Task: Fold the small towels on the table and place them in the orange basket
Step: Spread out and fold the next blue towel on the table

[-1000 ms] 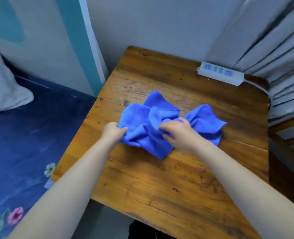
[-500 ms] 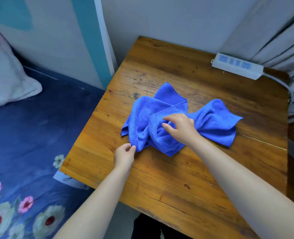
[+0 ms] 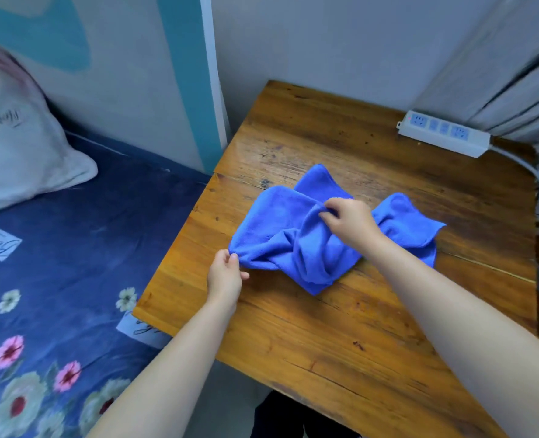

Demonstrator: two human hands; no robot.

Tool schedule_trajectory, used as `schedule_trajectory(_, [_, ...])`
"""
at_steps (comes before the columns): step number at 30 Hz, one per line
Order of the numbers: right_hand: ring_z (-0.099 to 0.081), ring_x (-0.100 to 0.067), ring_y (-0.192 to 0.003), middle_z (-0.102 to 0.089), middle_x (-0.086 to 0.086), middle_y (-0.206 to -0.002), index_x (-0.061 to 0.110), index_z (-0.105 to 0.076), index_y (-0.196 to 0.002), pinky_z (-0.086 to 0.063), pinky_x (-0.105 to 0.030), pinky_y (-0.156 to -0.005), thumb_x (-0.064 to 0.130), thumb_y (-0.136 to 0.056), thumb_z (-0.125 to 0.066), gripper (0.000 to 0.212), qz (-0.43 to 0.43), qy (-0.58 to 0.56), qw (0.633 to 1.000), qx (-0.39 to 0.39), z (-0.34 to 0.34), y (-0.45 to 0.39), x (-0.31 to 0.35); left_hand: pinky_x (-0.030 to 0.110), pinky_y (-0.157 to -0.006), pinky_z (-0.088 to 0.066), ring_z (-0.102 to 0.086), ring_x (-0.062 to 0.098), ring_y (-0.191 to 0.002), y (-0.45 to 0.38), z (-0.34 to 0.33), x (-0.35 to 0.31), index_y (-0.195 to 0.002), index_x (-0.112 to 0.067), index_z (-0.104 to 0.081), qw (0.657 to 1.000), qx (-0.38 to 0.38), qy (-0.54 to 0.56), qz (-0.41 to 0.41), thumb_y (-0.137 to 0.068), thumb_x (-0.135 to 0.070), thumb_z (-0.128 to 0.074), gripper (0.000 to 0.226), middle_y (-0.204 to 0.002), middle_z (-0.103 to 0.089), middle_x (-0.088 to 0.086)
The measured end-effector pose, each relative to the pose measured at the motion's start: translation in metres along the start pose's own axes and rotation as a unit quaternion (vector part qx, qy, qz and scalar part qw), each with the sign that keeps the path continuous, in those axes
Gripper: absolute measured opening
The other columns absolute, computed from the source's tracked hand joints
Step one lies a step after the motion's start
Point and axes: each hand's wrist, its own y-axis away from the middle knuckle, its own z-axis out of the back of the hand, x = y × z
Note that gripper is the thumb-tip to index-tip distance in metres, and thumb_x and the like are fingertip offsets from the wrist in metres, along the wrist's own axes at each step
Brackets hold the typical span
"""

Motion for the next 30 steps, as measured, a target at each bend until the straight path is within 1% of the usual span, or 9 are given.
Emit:
schedule_trajectory(3, [-0.055,-0.032,-0.104,-0.067,-0.017,-0.095,0.008,-0.064,-0.087,-0.032,-0.035,-0.087,0.02,-0.093,-0.048,0.021,-0.034,0.038,0.996,-0.072,0.05,0.004,-0.011,0.021,-0.045,-0.039,-0.054,0.004,-0.039,-0.001,0.006,-0.029,-0.097,-0.015,-0.042,0.995,-0.004,-0.058,-0.077,-0.101,-0.016,-0.027,0.016,-0.093,-0.054,0.004])
schedule_trajectory(6, [-0.054,-0.033,-0.105,-0.067,-0.016,-0.099,0.005,-0.067,-0.097,-0.03,-0.035,-0.089,0.02,-0.093,-0.047,0.025,-0.066,0.059,0.987,-0.131,0.102,0.012,-0.015,0.027,-0.061,-0.053,-0.058,0.03,-0.066,0.003,0.012,-0.072,-0.098,-0.012,-0.047,0.978,0.002,-0.119,-0.169,-0.101,-0.016,-0.028,0.019,-0.092,-0.054,0.011])
schedule_trajectory(9, [-0.055,-0.036,-0.105,-0.066,-0.021,-0.101,0.002,-0.067,-0.095,-0.033,-0.036,-0.09,0.017,-0.091,-0.049,0.024,-0.104,0.047,0.977,-0.178,0.142,0.018,-0.017,0.03,-0.072,-0.037,-0.055,0.035,-0.093,0.006,0.014,-0.116,-0.108,-0.006,-0.051,0.951,-0.01,-0.204,-0.231,-0.1,-0.017,-0.03,0.025,-0.096,-0.057,0.017])
schedule_trajectory(16, [-0.051,-0.033,-0.072,-0.054,-0.024,-0.07,-0.009,-0.063,-0.079,-0.035,-0.029,-0.056,0.022,-0.072,-0.045,0.036,-0.154,-0.154,0.924,-0.314,0.217,0.02,-0.021,0.023,-0.057,-0.04,-0.045,0.023,-0.076,0.014,0.006,-0.223,-0.081,-0.015,-0.045,0.967,-0.008,-0.093,-0.238,-0.097,-0.01,-0.032,0.022,-0.091,-0.049,0.008])
schedule_trajectory(19, [-0.048,-0.03,-0.073,-0.05,-0.016,-0.068,-0.001,-0.062,-0.072,-0.042,-0.036,-0.066,0.013,-0.079,-0.05,0.02,-0.179,-0.17,0.914,-0.321,0.239,0.01,-0.025,0.029,-0.068,-0.039,-0.045,0.023,-0.078,0.011,-0.003,-0.259,-0.071,-0.012,-0.054,0.948,0.007,-0.219,-0.23,-0.091,-0.009,-0.042,0.024,-0.082,-0.051,0.01])
schedule_trajectory(21, [-0.047,-0.029,-0.076,-0.048,-0.014,-0.061,0.008,-0.059,-0.063,-0.038,-0.036,-0.074,0.011,-0.081,-0.051,0.02,-0.198,-0.168,0.913,-0.314,0.249,-0.002,-0.03,0.027,-0.059,-0.036,-0.044,0.027,-0.066,0.006,-0.014,-0.281,-0.068,-0.005,-0.054,0.948,0.02,-0.249,-0.195,-0.088,-0.009,-0.048,0.021,-0.069,-0.048,0.01])
schedule_trajectory(25, [-0.044,-0.026,-0.077,-0.045,-0.009,-0.058,0.012,-0.059,-0.068,-0.031,-0.033,-0.076,0.013,-0.084,-0.052,0.017,-0.205,-0.217,0.904,-0.307,0.266,-0.035,-0.032,0.023,-0.052,-0.037,-0.04,0.02,-0.055,0.004,-0.032,-0.331,-0.061,-0.011,-0.039,0.991,0.078,-0.015,-0.112,-0.088,-0.002,-0.053,0.031,-0.064,-0.041,0.006])
schedule_trajectory(28, [-0.043,-0.025,-0.074,-0.044,-0.006,-0.056,0.01,-0.06,-0.064,-0.031,-0.031,-0.072,0.015,-0.086,-0.051,0.024,-0.166,-0.239,0.898,-0.329,0.284,-0.057,-0.025,0.02,-0.048,-0.034,-0.038,0.017,-0.056,0.002,-0.041,-0.372,-0.065,-0.009,-0.046,0.983,0.086,0.069,-0.147,-0.09,0.001,-0.047,0.027,-0.064,-0.04,0.006])
schedule_trajectory(30, [-0.038,-0.022,-0.069,-0.04,-0.006,-0.055,0.011,-0.054,-0.056,-0.029,-0.028,-0.065,0.013,-0.086,-0.05,0.03,-0.121,-0.279,0.882,-0.359,0.298,-0.069,-0.02,0.021,-0.06,-0.039,-0.045,0.019,-0.075,0.003,-0.044,-0.396,-0.097,-0.006,-0.06,0.97,0.067,0.092,-0.215,-0.092,-0.001,-0.043,0.018,-0.085,-0.051,0.009])
